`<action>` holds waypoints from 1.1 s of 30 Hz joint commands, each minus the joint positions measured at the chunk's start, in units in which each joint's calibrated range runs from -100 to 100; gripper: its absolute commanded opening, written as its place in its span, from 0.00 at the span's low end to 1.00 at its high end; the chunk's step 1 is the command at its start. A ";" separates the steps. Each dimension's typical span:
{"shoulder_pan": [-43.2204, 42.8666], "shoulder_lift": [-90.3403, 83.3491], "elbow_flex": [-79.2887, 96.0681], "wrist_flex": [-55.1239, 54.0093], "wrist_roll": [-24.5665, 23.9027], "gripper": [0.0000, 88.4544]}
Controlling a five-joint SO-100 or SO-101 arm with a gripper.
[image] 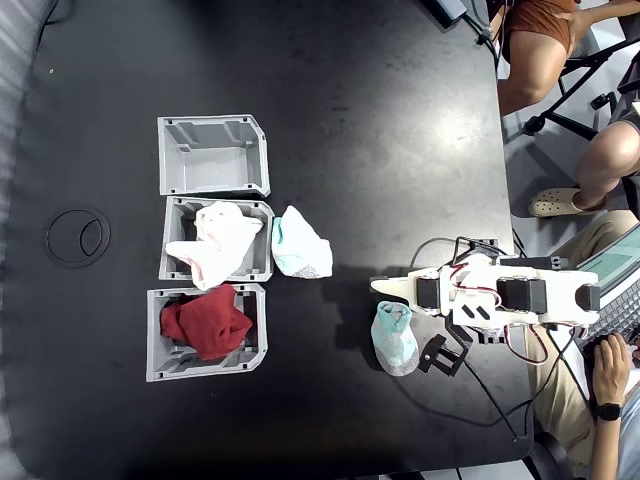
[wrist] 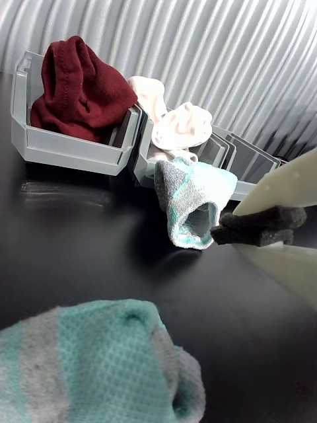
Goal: Put the sock in the container
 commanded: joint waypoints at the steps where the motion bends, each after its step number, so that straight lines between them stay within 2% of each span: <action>1: 3.14 -0.42 -7.94 -5.52 -0.34 0.01; 22: 2.83 -0.25 -9.47 -5.18 -0.34 0.01; 28: 2.59 0.42 -18.58 0.80 0.00 0.01; 33: -3.23 4.18 -22.91 5.24 0.17 0.01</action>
